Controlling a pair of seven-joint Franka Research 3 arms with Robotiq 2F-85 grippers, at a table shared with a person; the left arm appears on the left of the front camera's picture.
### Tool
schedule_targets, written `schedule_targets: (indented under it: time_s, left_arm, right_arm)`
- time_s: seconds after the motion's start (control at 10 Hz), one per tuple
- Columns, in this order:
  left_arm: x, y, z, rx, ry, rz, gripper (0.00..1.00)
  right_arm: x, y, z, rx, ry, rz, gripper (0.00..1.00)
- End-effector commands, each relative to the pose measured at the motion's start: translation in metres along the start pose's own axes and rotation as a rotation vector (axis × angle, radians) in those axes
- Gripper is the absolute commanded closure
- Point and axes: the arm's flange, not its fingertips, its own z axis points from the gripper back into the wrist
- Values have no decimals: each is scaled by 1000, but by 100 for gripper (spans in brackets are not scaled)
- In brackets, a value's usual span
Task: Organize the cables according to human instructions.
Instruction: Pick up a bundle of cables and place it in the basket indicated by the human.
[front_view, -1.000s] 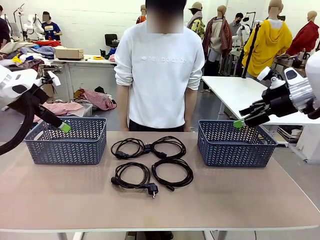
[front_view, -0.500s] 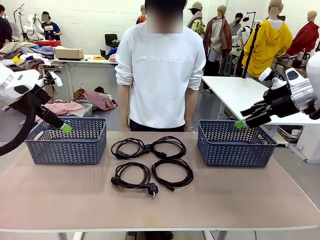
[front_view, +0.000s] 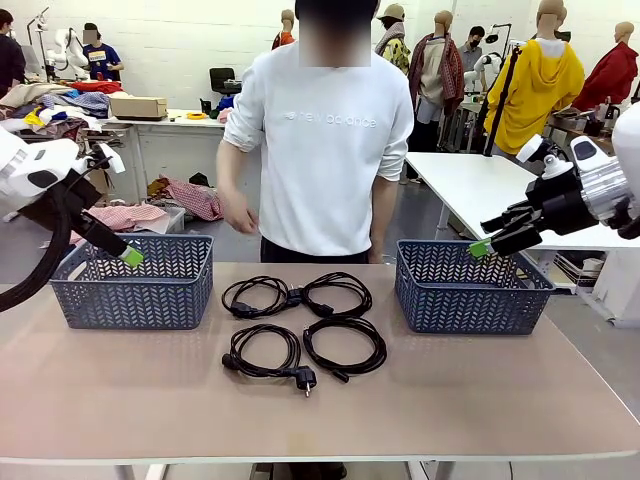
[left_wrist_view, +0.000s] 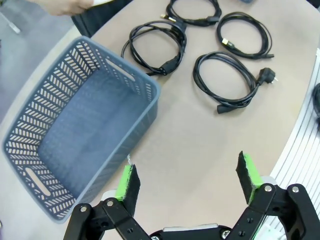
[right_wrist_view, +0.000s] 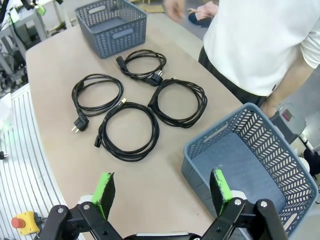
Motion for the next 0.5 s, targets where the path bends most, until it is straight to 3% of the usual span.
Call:
schedule_targets:
  time_s: [0.0, 0.4]
  left_arm:
    - [-2, 2, 0, -15, -8, -5, 0]
    - [-2, 2, 0, -15, -8, -5, 0]
  right_arm:
    - [1, 0, -1, 7, -17, -3, 0]
    - [1, 0, -1, 7, -17, -3, 0]
